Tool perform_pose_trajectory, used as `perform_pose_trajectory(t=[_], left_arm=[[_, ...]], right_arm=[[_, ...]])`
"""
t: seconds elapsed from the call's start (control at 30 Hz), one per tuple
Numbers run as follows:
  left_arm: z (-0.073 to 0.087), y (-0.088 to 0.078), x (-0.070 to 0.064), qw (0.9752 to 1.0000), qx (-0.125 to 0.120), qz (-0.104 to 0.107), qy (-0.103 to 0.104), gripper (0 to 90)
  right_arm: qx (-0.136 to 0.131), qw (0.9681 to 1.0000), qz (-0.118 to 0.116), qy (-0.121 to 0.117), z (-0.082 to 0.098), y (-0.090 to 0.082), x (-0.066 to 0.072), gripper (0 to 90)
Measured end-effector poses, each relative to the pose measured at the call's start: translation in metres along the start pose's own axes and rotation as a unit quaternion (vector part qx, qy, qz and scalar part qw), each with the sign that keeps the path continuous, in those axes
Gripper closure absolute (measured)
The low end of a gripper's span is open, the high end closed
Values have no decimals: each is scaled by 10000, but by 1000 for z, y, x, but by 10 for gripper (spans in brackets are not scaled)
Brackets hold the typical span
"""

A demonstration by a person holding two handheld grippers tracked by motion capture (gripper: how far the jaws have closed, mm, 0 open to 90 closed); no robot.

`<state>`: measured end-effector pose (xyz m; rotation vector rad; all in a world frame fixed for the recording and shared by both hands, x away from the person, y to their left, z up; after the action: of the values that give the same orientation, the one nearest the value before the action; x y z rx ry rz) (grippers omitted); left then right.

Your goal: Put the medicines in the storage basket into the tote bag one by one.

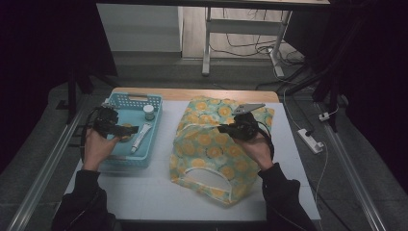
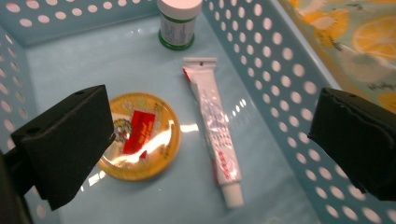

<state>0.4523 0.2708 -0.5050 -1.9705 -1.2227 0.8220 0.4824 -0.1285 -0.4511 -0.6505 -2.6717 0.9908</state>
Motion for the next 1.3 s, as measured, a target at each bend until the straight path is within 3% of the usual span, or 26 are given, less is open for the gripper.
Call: perform_pose_trajectory(t=[0.23, 0.4, 0.53, 0.7, 0.83, 1.07, 1.13, 1.23, 1.3], left_arm=[[-2, 28, 15, 9988, 422, -192, -123, 0], [-2, 39, 21, 9961, 763, -398, -213, 0], [0, 44, 26, 9938, 961, -422, -360, 0], [4, 52, 31, 9889, 1301, -483, -531, 0], [4, 53, 31, 9879, 1350, -539, -532, 10], [3, 53, 35, 9836, 1397, -964, -615, 31], [3, 53, 36, 9831, 1408, -988, -625, 33], [4, 56, 37, 9806, 1510, -1056, -661, 43], [6, 58, 38, 9774, 1625, -1186, -655, 58]], right_arm=[[9, 10000, -2, -6, 0, 0, 0, 900], [42, 10000, -20, -18, 1, 3, 1, 900], [47, 10000, -23, -52, 1, 3, 3, 900], [58, 10000, -35, -32, 2, 4, 3, 900], [74, 10000, -47, -39, 2, 5, 3, 900], [112, 9999, -70, -63, 3, 8, 5, 900], [120, 9999, -78, -65, 3, 9, 5, 900], [149, 9998, -87, -76, 4, 10, 6, 900], [161, 9998, -94, -81, 4, 10, 7, 900]])
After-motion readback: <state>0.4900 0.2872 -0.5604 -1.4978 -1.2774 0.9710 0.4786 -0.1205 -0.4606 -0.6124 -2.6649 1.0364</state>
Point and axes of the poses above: each handheld gripper's, and its own axes: y roughly forward along the jaws, z roughly out of its underside, x roughly to its left, the point moved 5 cm from there along y, roughly forward along the jaws, and after that the axes turned 4 degrees about x, right-handed, at the moved point
